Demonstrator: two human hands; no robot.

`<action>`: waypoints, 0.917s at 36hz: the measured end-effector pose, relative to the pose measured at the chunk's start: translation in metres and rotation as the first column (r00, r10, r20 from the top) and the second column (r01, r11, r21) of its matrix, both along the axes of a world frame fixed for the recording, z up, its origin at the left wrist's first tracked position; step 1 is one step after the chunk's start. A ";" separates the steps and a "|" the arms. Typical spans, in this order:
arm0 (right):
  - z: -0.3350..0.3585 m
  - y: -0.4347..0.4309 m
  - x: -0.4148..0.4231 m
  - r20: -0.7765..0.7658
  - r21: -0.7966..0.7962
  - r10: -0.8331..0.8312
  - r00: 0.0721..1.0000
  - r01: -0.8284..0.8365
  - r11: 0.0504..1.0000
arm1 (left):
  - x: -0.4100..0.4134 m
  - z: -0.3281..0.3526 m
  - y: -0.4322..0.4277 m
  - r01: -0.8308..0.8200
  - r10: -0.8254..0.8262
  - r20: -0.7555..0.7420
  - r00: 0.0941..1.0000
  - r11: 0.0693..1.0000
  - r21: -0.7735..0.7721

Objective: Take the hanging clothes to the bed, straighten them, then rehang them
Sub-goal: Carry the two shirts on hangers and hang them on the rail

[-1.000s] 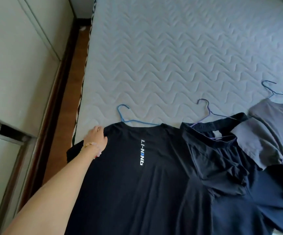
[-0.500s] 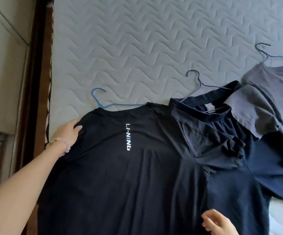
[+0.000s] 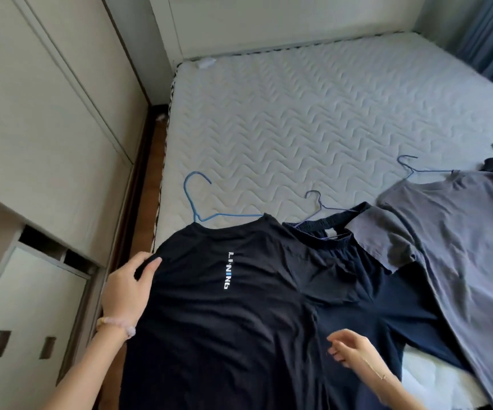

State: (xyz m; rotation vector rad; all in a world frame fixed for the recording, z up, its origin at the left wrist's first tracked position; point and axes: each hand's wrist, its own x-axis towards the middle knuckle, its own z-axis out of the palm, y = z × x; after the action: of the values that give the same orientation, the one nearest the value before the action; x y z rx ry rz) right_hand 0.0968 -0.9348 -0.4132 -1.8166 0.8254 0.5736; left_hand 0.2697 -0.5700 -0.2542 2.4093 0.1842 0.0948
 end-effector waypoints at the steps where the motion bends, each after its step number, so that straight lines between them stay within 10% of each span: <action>1: 0.014 -0.004 -0.001 0.031 -0.008 0.025 0.999 -0.025 1.000 | -0.015 0.016 -0.004 -0.017 0.017 0.004 1.000 1.000 -0.024; 7: 0.120 -0.030 0.011 0.328 -0.115 0.104 0.939 -0.070 0.991 | -0.078 0.091 -0.024 0.040 -0.039 0.067 0.997 0.999 -0.015; 16: 0.320 -0.042 0.038 0.667 -0.413 0.482 0.568 -0.256 0.874 | -0.135 0.197 -0.069 0.234 -0.208 0.176 0.962 0.962 -0.142; 33: 0.425 -0.068 -0.039 0.779 -0.308 0.271 0.566 -0.031 0.951 | -0.141 0.272 -0.069 0.530 -0.458 0.310 0.833 0.822 -0.207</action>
State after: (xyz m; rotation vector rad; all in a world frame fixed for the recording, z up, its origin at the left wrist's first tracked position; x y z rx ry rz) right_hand 0.0580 -1.0028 0.0121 -2.1073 0.0808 -0.3359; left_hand 0.1286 -0.6388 0.0178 2.0557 -0.5218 0.1165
